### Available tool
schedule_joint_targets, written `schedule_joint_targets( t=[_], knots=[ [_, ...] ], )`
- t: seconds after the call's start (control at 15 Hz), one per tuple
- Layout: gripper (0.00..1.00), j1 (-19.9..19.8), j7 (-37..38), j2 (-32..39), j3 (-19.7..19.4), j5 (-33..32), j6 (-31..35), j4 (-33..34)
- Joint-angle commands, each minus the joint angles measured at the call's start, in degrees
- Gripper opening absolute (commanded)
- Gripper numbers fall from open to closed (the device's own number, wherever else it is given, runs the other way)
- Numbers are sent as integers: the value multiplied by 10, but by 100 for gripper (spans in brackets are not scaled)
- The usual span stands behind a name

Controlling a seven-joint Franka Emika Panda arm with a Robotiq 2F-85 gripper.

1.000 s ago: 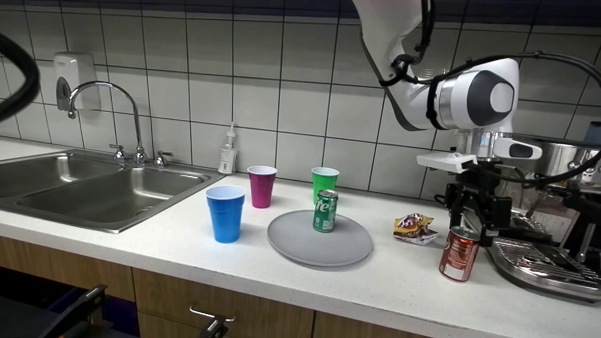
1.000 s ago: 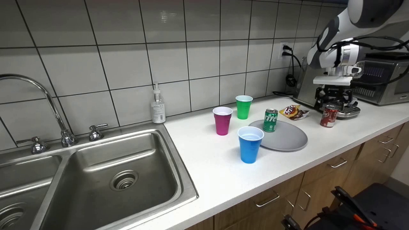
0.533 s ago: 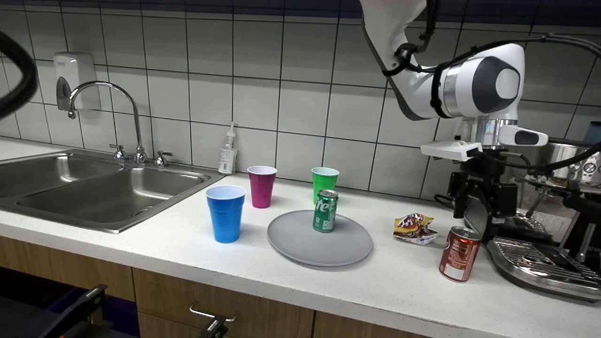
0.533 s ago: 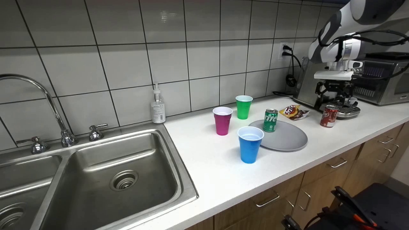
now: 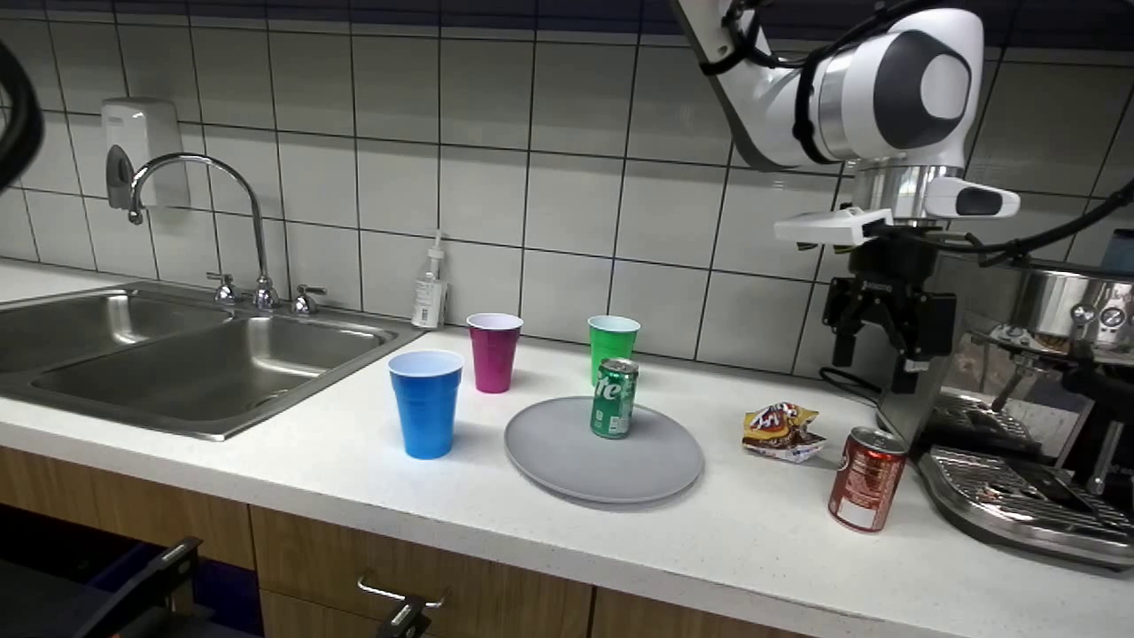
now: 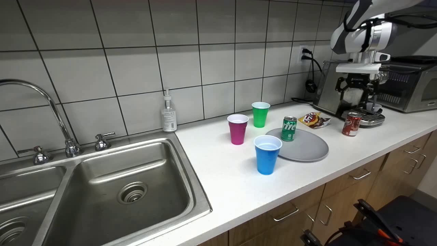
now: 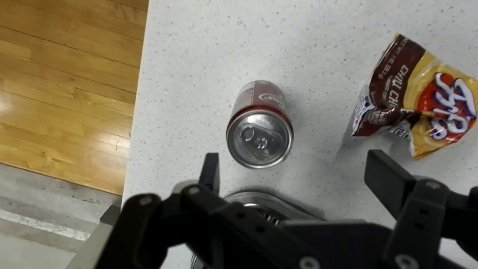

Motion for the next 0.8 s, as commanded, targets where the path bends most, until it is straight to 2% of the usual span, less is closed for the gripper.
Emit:
schedule_joint_targets(
  t=[0.0,0.73],
  knots=[
    [100,32,-18,-92,2,-12,11,-111],
    [100,146,-5,-265,23,-78,27,-331]
  ],
)
